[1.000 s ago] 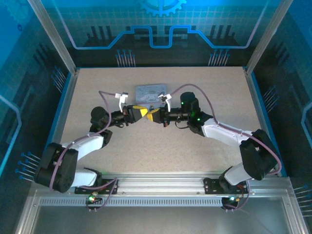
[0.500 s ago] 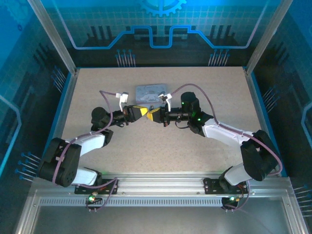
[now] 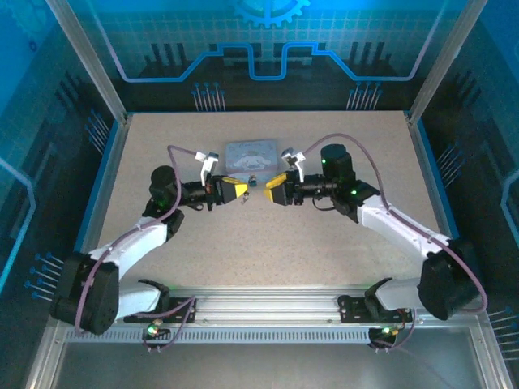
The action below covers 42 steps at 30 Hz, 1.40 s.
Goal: Unlock the padlock with the key
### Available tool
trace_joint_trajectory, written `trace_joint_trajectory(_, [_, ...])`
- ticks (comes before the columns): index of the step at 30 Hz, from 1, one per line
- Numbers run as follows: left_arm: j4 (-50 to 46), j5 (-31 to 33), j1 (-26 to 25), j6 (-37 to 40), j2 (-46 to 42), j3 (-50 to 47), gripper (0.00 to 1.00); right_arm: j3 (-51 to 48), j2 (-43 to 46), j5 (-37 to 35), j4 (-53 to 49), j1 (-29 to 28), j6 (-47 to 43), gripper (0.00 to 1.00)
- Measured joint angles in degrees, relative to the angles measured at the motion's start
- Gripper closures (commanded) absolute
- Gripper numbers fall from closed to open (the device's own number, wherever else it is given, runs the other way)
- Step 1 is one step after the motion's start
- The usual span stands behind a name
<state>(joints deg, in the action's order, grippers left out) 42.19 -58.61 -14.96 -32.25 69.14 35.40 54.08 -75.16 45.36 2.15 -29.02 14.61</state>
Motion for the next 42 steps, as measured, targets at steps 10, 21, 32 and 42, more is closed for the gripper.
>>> trace_joint_trajectory(10, [-29.05, 0.02, -5.01, 18.95, -2.78, 8.74, 1.00, 2.91, -1.77, 4.35, -7.02, -4.87, -7.67, 0.64])
trace_joint_trajectory(21, [-37.22, -0.68, -5.64, 22.32, -2.78, 12.13, 1.00, 1.25, -3.23, 6.27, 0.22, -6.34, -4.13, 0.82])
trace_joint_trajectory(32, [-37.88, -0.81, -5.68, 22.05, -2.80, 12.13, 1.00, 1.11, -4.11, 8.55, 2.08, -6.64, -3.10, 1.00])
trace_joint_trajectory(42, [-28.30, 4.02, -5.46, 14.25, -5.60, 7.98, 0.62, -2.71, -4.15, 4.07, 11.50, -6.71, 0.94, 1.00])
